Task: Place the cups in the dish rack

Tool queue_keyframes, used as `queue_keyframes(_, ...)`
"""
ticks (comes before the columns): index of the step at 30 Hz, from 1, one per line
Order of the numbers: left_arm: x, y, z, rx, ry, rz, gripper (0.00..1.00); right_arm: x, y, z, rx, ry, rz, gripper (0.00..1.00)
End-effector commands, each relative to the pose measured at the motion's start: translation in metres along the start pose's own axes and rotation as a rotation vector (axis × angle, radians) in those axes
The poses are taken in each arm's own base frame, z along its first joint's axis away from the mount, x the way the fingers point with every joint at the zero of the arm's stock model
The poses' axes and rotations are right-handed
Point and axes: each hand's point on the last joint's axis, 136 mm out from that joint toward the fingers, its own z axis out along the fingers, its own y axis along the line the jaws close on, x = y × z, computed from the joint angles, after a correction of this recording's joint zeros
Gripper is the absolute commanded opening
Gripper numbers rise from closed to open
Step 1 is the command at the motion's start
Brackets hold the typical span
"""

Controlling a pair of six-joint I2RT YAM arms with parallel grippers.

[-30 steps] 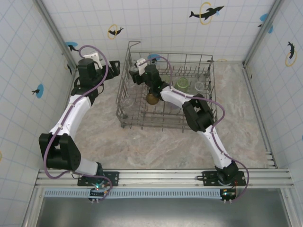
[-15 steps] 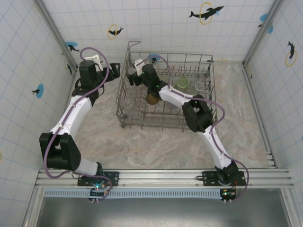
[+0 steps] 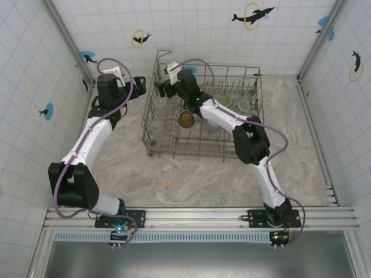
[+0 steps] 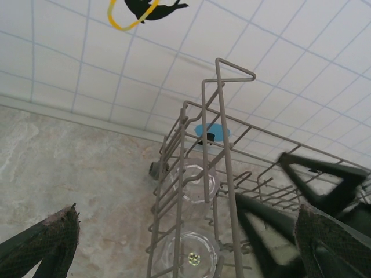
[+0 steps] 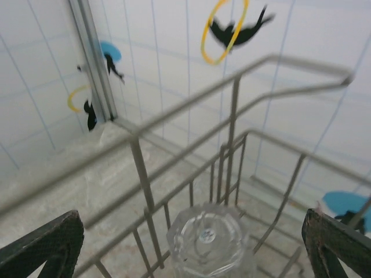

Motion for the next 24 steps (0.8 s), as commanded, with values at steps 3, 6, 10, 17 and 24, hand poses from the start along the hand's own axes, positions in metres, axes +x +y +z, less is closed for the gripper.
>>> queue_keyframes(3,-0.029,0.003,-0.004,-0.041,-0.091,0.005,0.97,-0.081,-0.034,-0.055,0.084,-0.147,-0.009,1.0)
queue_keyframes(6,-0.033,0.014,-0.007,-0.101,-0.119,0.014,0.98,-0.081,-0.052,-0.081,0.14,-0.127,-0.028,1.0)
queue_keyframes(10,-0.039,0.035,-0.015,-0.173,-0.164,-0.015,0.98,-0.08,-0.086,-0.126,0.254,-0.09,-0.025,1.0)
queue_keyframes(17,-0.028,0.083,-0.041,-0.332,-0.225,-0.076,0.98,-0.051,-0.18,-0.235,0.517,-0.056,0.198,1.0)
queue_keyframes(24,0.015,0.133,-0.063,-0.541,-0.221,-0.07,0.98,0.02,-0.242,-0.354,0.858,0.019,0.335,1.0)
